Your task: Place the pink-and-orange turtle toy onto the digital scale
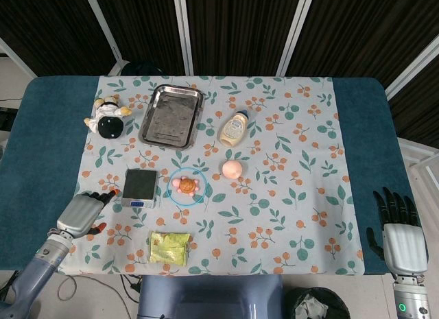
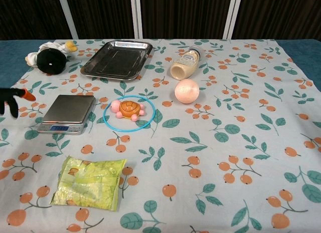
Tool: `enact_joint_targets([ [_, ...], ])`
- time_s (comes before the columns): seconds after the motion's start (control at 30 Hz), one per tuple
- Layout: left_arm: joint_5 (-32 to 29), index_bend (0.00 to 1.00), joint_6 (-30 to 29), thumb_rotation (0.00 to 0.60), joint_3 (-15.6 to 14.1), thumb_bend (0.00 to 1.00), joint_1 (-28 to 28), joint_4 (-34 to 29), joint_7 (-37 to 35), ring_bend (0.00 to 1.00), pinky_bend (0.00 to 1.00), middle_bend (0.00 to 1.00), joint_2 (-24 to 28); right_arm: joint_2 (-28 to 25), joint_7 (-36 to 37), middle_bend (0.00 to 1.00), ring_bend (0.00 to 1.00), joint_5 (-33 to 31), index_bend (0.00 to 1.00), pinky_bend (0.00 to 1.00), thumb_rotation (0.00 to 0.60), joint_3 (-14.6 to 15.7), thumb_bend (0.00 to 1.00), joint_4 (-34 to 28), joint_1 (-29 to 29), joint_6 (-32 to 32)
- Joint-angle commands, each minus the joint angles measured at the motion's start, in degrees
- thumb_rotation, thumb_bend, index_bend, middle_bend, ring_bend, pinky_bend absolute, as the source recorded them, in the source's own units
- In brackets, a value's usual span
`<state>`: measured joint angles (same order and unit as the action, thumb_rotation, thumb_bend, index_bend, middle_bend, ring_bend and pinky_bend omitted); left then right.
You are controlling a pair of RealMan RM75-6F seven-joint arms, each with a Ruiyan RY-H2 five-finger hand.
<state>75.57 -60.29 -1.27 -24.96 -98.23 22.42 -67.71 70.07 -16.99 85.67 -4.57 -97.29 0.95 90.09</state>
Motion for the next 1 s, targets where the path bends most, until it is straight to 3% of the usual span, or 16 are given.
enact_joint_targets([
  [0.03, 1.0, 0.09, -4.1, 0.600, 2.3, 0.04, 0.9, -4.7, -0.6, 0.04, 0.18, 0.09, 3.2, 0.0, 0.0, 0.00, 0.01, 0.1, 0.01, 0.00, 0.600, 0.1, 0.50, -0.1, 0.0, 0.0],
  [0.17, 3.5, 0.10, -5.6, 0.600, 6.2, 0.04, -1.7, -6.4, -1.0, 0.07, 0.23, 0.15, 2.8, 0.1, -0.2, 0.00, 0.01, 0.1, 0.01, 0.00, 0.600, 0.2, 0.50, -0.1, 0.0, -0.2],
  [0.3, 3.0, 0.10, -2.9, 0.600, 9.9, 0.04, -6.3, -5.7, 2.2, 0.10, 0.24, 0.17, 0.9, 0.2, -0.5, 0.00, 0.01, 0.1, 0.01, 0.00, 0.600, 0.2, 0.50, -0.2, 0.0, -0.2],
  [0.47, -5.0, 0.11, 5.0, 0.600, 14.3, 0.04, -14.4, -5.2, 10.0, 0.10, 0.24, 0.18, -3.2, 0.4, -0.8, 0.00, 0.01, 0.0, 0.01, 0.00, 0.600, 0.2, 0.50, -0.1, 0.1, -0.2],
  [0.63, -13.7, 0.12, 9.0, 0.600, 15.6, 0.05, -20.0, -2.7, 16.3, 0.10, 0.24, 0.19, -9.0, 0.3, -0.6, 0.00, 0.01, -0.4, 0.01, 0.00, 0.600, 0.0, 0.50, 0.0, 0.1, -0.3],
  [1.0, -27.7, 0.17, 8.7, 0.600, 14.2, 0.06, -27.9, 5.5, 27.5, 0.16, 0.25, 0.25, -20.4, 0.0, 0.3, 0.00, 0.01, -1.3, 0.01, 0.00, 0.600, -0.2, 0.50, 0.1, 0.1, -0.8],
])
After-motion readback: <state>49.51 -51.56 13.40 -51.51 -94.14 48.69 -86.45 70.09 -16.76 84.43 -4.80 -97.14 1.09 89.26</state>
